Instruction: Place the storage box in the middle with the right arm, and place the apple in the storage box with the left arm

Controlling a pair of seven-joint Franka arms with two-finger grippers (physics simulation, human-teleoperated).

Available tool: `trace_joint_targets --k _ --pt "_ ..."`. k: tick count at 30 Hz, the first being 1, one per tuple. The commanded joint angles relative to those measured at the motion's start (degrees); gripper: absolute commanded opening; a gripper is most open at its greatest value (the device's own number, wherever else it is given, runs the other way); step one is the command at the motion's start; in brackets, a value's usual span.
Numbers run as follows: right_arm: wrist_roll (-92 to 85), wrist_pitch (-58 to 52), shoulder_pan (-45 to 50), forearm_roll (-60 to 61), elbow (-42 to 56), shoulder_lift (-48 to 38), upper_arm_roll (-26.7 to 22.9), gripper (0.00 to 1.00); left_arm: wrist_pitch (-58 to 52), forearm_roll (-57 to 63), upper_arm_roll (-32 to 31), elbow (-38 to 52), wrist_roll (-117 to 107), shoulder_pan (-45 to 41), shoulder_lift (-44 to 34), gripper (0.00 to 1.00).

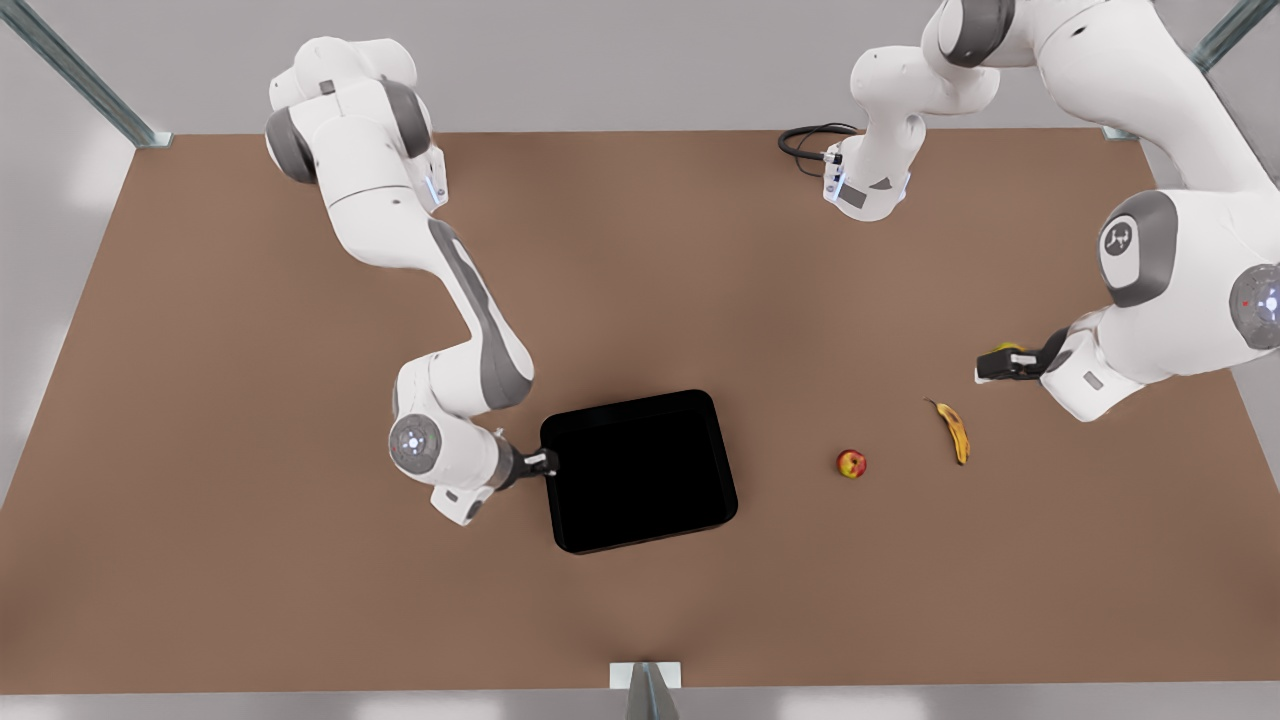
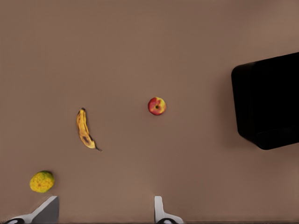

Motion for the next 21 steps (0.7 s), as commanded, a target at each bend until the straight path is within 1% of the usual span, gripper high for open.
trace_joint_targets --k 1,2,3,4,5,6,7,8,9,10,12,13,14,17,21 --pt "9.9 -12.6 -3.7 -0.3 -0.3 -2.9 -0.2 1.00 17.4 0.0 -0.5 -8.5 -17.4 -3.8 0.6 1.00" --pt "10.3 -19.5 -7.8 -3.2 -1.4 -5.4 -0.2 1.00 25.0 0.0 -1.0 -12.6 -21.1 -5.7 1.5 1.00" --pt "8.3 -31.2 -16.1 -5.6 -1.1 -6.1 -0.2 1.00 26.8 0.0 -1.1 -12.6 -24.1 -7.5 4.2 1.00" --pt "2.3 -37.0 -21.9 -7.2 -0.9 -6.8 -0.3 1.00 27.3 0.0 -1.2 -12.8 -24.0 -8.3 5.6 1.00" --pt "-8.5 -40.5 -27.6 -18.9 -0.1 -7.4 -1.0 1.00 31.2 0.0 -1.3 -15.1 -23.4 -8.3 6.3 1.00" --pt "-18.3 -43.8 -32.7 -22.7 0.1 -13.9 -1.6 1.00 37.7 0.0 -1.3 -18.4 -23.0 -8.3 7.3 1.00" --pt "-19.7 -44.2 -34.3 -28.3 0.2 -20.6 -1.7 1.00 40.9 0.0 -1.3 -20.3 -22.6 -8.2 7.9 1.00" --pt "-19.7 -44.4 -34.2 -30.0 0.4 -23.5 -1.6 1.00 41.9 -0.1 -1.3 -21.1 -21.9 -8.2 8.4 1.00" --pt "-19.5 -44.3 -33.4 -30.5 -1.0 -31.5 -1.6 1.00 42.8 0.0 -1.3 -21.8 -21.6 -8.2 9.0 1.00" --pt "-19.4 -44.9 -30.3 -30.4 -2.0 -35.5 -1.4 1.00 45.5 -0.1 -1.3 -23.3 -21.6 -8.2 9.6 1.00" --pt "-19.1 -44.8 -26.4 -30.1 -1.8 -36.2 -1.1 1.00 46.9 -0.1 -1.3 -23.4 -21.6 -8.2 10.6 1.00" --pt "-18.8 -44.6 -26.4 -30.1 -1.9 -36.3 0.2 1.00 49.7 -0.1 -1.3 -23.0 -21.6 -8.3 12.4 1.00" --pt "-17.7 -44.6 -25.5 -30.1 -2.4 -36.9 0.3 1.00 50.8 0.0 -1.3 -22.7 -21.6 -8.2 13.9 1.00" --pt "-17.5 -44.3 -24.9 -30.5 -3.5 -31.5 0.2 1.00 52.4 0.0 -1.2 -21.8 -21.6 -8.1 17.1 1.00" --pt "-17.4 -44.6 -24.9 -30.5 -3.4 -31.7 0.2 1.00 52.3 -0.1 -1.0 -21.7 -21.6 -7.3 19.1 1.00"
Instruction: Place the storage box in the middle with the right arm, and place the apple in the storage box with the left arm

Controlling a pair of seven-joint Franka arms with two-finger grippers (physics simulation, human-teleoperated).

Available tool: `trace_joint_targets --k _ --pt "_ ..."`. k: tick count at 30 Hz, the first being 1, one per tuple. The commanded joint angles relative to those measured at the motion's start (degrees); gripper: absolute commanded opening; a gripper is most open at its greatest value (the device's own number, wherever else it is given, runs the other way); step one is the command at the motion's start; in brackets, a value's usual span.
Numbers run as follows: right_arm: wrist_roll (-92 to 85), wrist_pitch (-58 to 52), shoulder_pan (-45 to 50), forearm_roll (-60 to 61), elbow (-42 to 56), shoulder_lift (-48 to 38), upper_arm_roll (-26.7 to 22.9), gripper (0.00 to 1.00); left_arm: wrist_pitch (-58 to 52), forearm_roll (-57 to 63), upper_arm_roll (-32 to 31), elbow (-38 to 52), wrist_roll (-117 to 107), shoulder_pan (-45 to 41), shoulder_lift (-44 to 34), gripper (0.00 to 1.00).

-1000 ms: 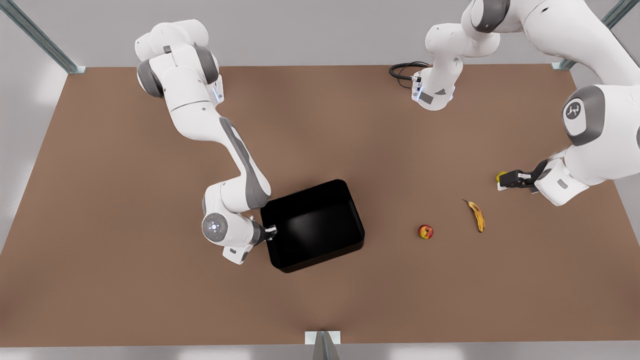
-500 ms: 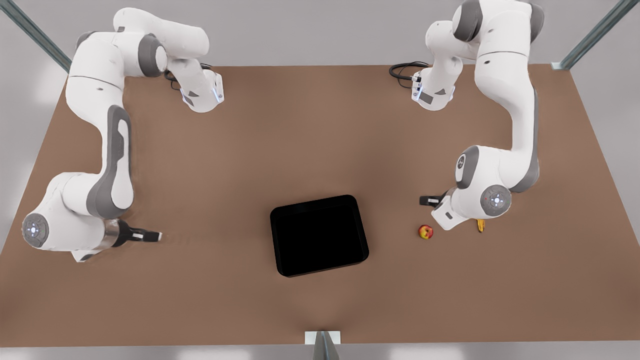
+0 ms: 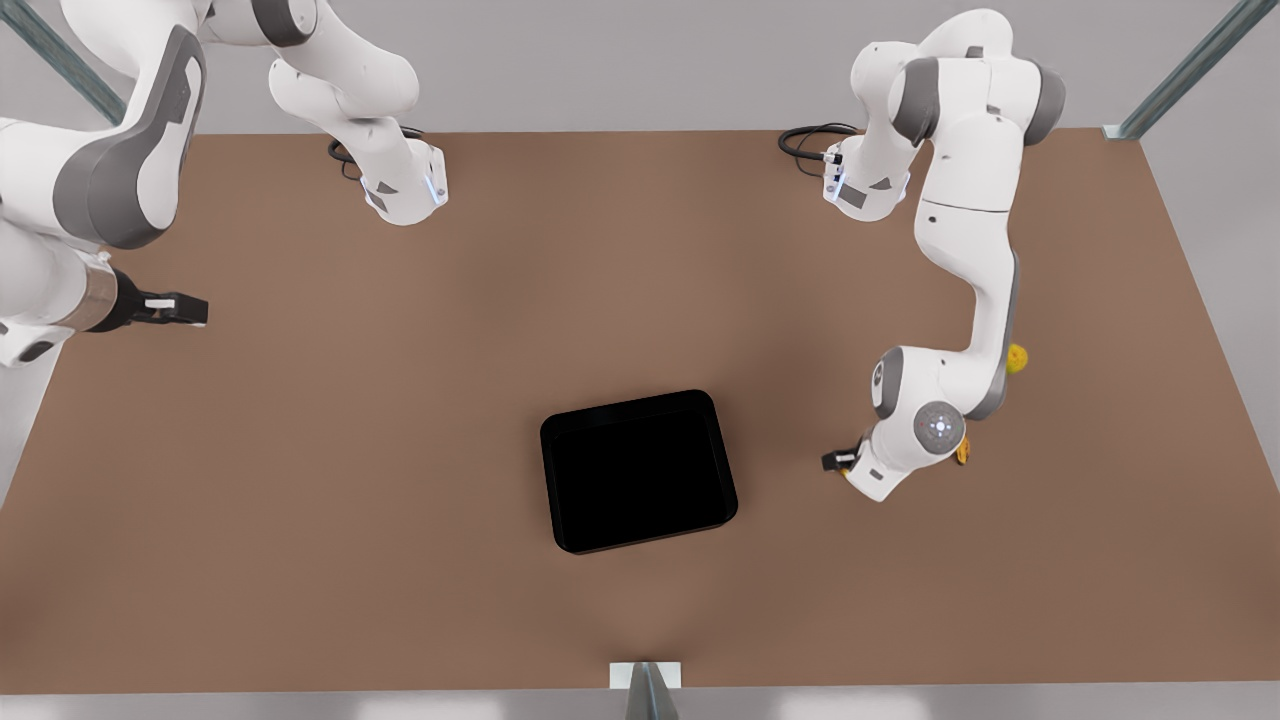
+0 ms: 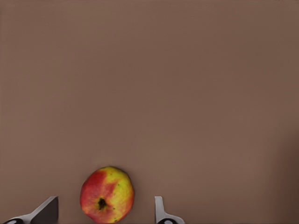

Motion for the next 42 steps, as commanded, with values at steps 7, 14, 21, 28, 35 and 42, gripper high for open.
trace_joint_targets --k 7,14,21,28,35,42 --pt "-7.1 -1.8 -0.1 -0.2 0.0 0.0 0.0 1.00 2.8 0.0 0.1 -0.2 -6.7 0.0 1.4 1.00" --pt "-7.1 -1.7 0.1 -0.1 0.1 0.1 0.0 1.00 3.5 0.0 0.1 -0.1 -6.7 0.1 2.5 0.84" --pt "-7.2 -1.7 0.1 -0.1 0.8 0.3 -0.1 1.00 3.8 -0.3 0.1 0.0 -6.7 0.0 3.3 0.72" --pt "-7.3 -1.7 0.1 -0.1 0.8 0.7 -0.1 1.00 2.3 -0.5 0.1 0.0 -7.9 0.0 0.5 0.61" --pt "-7.8 -1.7 0.0 -0.1 0.7 0.7 -0.3 1.00 -29.4 -0.8 -0.2 23.2 -31.8 -11.3 -0.2 0.61" --pt "-8.3 -1.7 -0.1 -0.2 0.6 0.8 -0.4 1.00 -19.8 -0.8 -5.5 40.3 -41.1 -17.9 12.1 0.61"
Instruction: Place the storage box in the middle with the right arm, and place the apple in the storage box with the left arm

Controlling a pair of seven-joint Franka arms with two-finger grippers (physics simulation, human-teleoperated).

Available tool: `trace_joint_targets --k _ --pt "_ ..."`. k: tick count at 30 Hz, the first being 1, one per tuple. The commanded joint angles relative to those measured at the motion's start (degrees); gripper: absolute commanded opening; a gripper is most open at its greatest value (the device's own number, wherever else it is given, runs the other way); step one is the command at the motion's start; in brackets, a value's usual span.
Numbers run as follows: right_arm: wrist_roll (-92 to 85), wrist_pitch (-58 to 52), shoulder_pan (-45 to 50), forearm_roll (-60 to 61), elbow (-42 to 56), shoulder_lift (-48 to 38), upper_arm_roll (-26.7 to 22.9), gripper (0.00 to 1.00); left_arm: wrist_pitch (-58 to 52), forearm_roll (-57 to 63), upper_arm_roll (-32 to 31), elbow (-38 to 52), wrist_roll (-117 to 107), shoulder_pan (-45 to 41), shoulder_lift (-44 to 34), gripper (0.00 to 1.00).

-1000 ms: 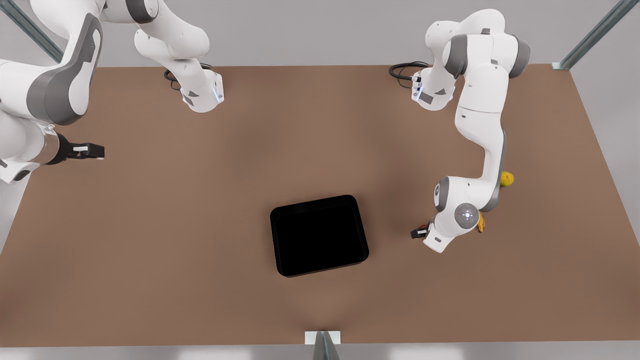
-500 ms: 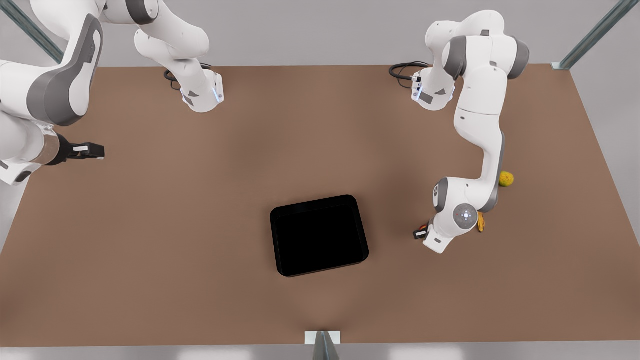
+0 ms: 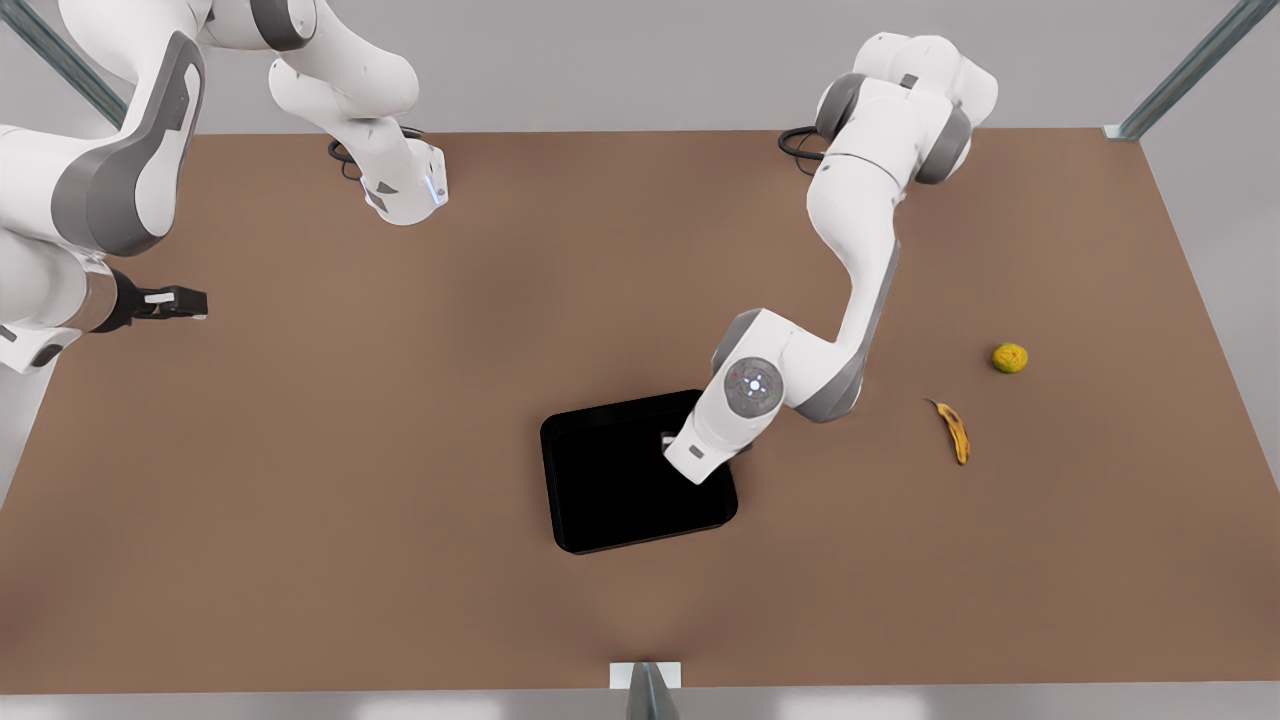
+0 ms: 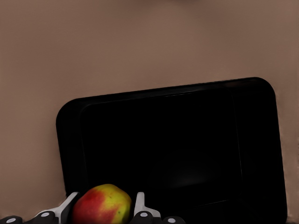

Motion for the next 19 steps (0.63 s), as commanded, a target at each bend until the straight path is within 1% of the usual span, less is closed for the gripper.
trace_joint_targets --k 1,2,3,6,7,8,9,10,11,12,13,14,15,19 --pt "-1.4 -0.1 0.0 0.0 0.0 -0.1 0.0 1.00 3.3 -0.2 -1.4 0.5 -22.8 -0.4 1.2 0.61" --pt "-1.4 -0.1 0.0 0.0 0.0 -0.1 0.0 1.00 5.8 -0.2 -1.7 0.6 -24.0 -1.1 1.9 0.62" --pt "-1.3 -0.1 0.0 0.0 0.0 -0.1 0.0 1.00 5.9 -0.1 -1.7 0.5 -23.6 -1.1 1.9 1.00" --pt "-1.3 -0.1 -0.3 0.0 0.0 -0.1 0.0 1.00 5.9 0.1 -1.5 0.5 -23.3 -0.8 1.6 1.00" --pt "-1.3 -0.1 -0.3 0.0 0.0 -0.2 0.0 1.00 1.4 0.1 -0.7 0.3 -23.0 0.1 -0.9 1.00" --pt "-1.3 -0.1 -0.3 0.0 0.1 -0.2 0.0 1.00 -6.5 0.5 0.2 0.2 -18.5 3.1 -4.2 1.00" --pt "-1.3 0.0 -0.3 -0.2 0.1 -0.4 0.0 1.00 -21.8 0.7 4.3 0.4 1.9 7.6 -10.7 1.00" --pt "-1.3 0.0 -0.3 -1.7 0.1 -0.6 0.0 1.00 -29.9 0.6 12.5 0.6 14.8 7.6 -16.1 1.00" --pt "-1.3 0.0 -0.3 -1.8 0.2 -0.8 0.0 1.00 -34.5 0.7 15.6 0.6 18.4 7.6 -19.8 1.00" --pt "-1.3 0.1 -0.4 -1.9 0.2 -1.2 0.2 1.00 -40.1 2.2 17.5 0.8 22.5 7.8 -21.8 1.00" --pt "-1.3 0.6 -0.4 -1.8 0.0 -2.3 0.3 1.00 -40.4 6.2 15.7 -3.8 29.8 9.3 -27.8 1.00" --pt "-1.3 2.1 -0.5 -1.9 -0.6 -3.6 0.4 1.00 -38.7 6.6 10.4 -10.7 30.6 13.4 -35.1 1.00" --pt "-1.3 2.1 -0.5 -1.9 -0.5 -3.6 0.4 1.00 -39.1 7.1 10.1 -11.9 30.8 13.5 -37.8 1.00" --pt "-1.3 2.1 -0.5 -1.9 -0.5 -3.1 0.4 1.00 -42.4 6.9 10.1 -11.3 31.1 13.6 -38.1 1.00"
